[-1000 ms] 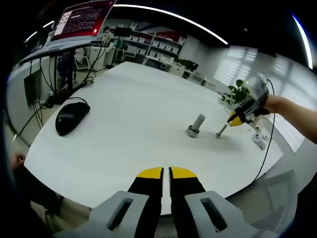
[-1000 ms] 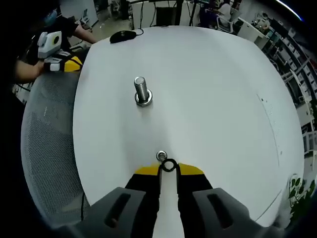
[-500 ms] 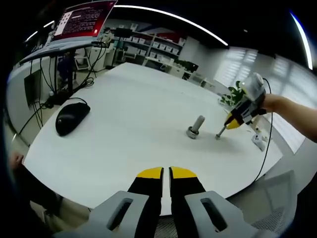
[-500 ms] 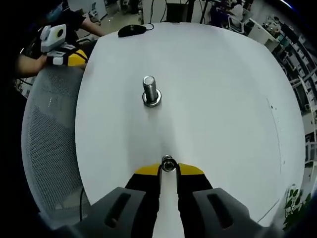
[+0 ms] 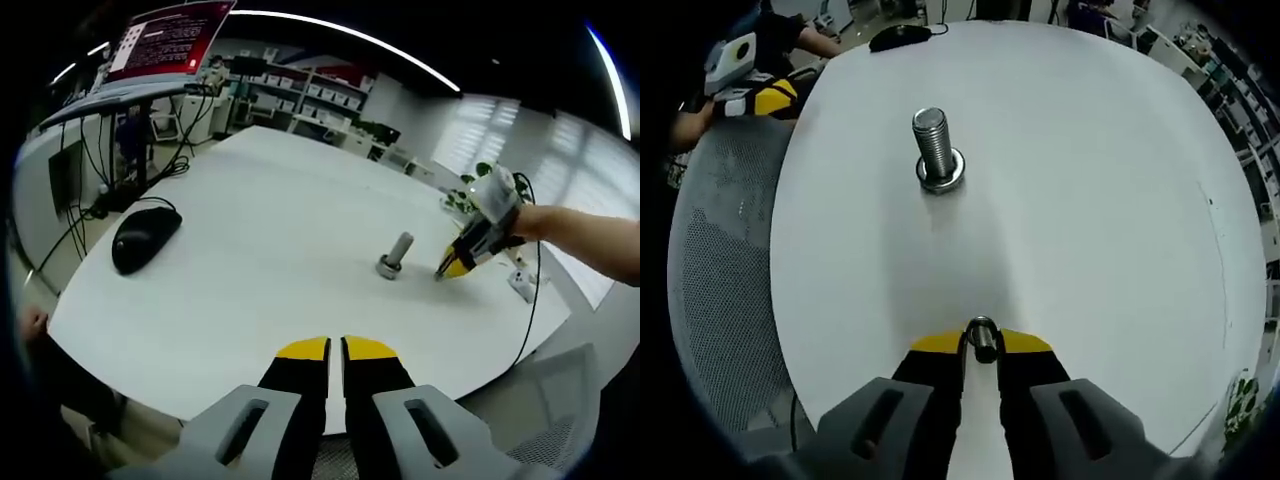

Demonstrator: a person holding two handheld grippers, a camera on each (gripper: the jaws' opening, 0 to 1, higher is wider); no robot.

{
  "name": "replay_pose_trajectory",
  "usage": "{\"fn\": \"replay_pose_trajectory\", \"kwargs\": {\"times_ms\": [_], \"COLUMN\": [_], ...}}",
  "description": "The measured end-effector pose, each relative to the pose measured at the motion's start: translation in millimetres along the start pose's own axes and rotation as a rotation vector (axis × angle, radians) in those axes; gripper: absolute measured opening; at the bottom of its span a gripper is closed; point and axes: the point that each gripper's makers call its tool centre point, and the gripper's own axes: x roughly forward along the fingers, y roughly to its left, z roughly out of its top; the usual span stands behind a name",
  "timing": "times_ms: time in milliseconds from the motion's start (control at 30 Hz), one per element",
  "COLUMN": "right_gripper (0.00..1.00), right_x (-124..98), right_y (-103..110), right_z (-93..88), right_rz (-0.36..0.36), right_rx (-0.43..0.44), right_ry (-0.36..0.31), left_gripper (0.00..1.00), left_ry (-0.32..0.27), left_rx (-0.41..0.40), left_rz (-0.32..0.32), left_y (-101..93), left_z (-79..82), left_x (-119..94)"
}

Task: Place the washer onto the threaded stud by aligning its center hole with the stud, sliding it down to the base, and recovering from edge contact or off-axis alignment until the washer reaches the visible bottom stop.

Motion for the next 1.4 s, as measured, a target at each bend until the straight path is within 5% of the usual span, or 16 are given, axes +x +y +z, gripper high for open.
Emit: {"fn": "replay_pose_trajectory", "kwargs": {"times_ms": [200, 333, 467, 667, 833, 1133, 1200, 1233, 1300, 1400], "right_gripper": [0.28, 0.35, 0.38, 0.41, 0.38, 0.50, 0.53, 0.55, 0.61, 0.68], "right_x": [-7, -25, -57, -88, -122, -141, -147, -157, -164, -161], "right_y": [-5, -6, -10, 26, 43, 88, 89, 87, 89, 98], "right_z": [-9.1, -9.8, -7.0, -19.5, -28.1, -56.0, -68.3, -71.8, -75.6, -80.2], "right_rz": [-0.059, -0.127, -0.317, -0.352, -0.439, -0.464, -0.554, -0.663, -0.730, -0.735], "right_rx": [0.002, 0.121, 0.279, 0.439, 0.380, 0.361, 0.390, 0.342, 0.332, 0.364], "right_ry": [0.033, -0.067, -0.276, -0.467, -0.585, -0.622, -0.614, -0.622, -0.628, -0.646], "left_gripper": [0.02, 0.02, 0.02, 0.02, 0.02, 0.02, 0.02, 0.02, 0.02, 0.02], "left_ry": [0.000, 0.001, 0.001, 0.007, 0.011, 0.038, 0.029, 0.034, 0.039, 0.034], "left_rx": [0.001, 0.001, 0.002, 0.001, 0.004, 0.023, 0.026, 0.018, 0.033, 0.027], "left_rz": [0.001, 0.004, 0.007, 0.009, 0.013, 0.033, 0.036, 0.037, 0.039, 0.037], "left_y": [-0.4, -0.1, 0.1, 0.4, 0.8, 1.0, 0.8, 0.3, -2.4, -4.7], "left_z": [0.2, 0.2, 0.1, -1.1, -1.9, -5.0, -3.2, -3.9, -3.7, -2.5], "left_x": [0, 0, -1, -1, -1, -2, -2, -2, -2, -2]}}
